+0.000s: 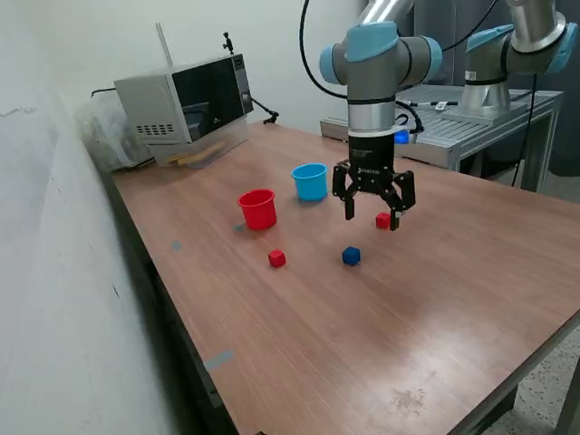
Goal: Place red objects in the red bin, and blue objects in the blue bin.
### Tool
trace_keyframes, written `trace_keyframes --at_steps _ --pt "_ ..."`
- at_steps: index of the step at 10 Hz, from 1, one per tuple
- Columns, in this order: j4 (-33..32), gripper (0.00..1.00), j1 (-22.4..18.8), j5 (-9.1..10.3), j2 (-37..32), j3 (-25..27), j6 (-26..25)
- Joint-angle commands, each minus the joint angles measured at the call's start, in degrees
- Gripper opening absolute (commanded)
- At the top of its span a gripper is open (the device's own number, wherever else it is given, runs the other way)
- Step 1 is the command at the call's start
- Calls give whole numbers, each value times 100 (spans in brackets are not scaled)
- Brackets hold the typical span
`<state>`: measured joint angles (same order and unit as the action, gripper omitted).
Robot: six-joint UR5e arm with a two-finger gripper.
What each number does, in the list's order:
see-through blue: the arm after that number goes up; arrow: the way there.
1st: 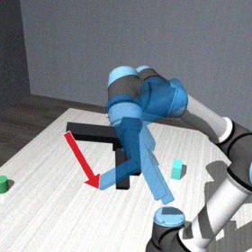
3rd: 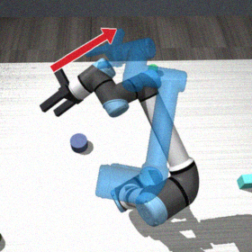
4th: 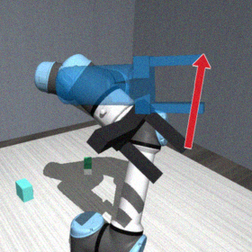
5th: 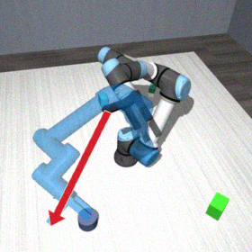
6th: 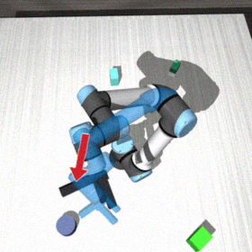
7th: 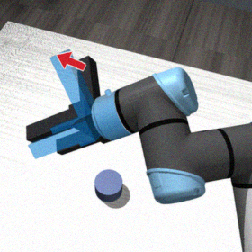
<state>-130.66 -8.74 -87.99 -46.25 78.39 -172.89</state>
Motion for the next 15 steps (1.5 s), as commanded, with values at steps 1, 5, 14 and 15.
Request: trace_keyframes --at_steps 1,5,14,15 --pt "-161 100 13 1 186 -16 -17" --pt "-328 100 74 2 441 -183 -17" --pt "-425 100 443 2 626 -289 -8" --pt "-433 100 435 10 609 -281 -8"
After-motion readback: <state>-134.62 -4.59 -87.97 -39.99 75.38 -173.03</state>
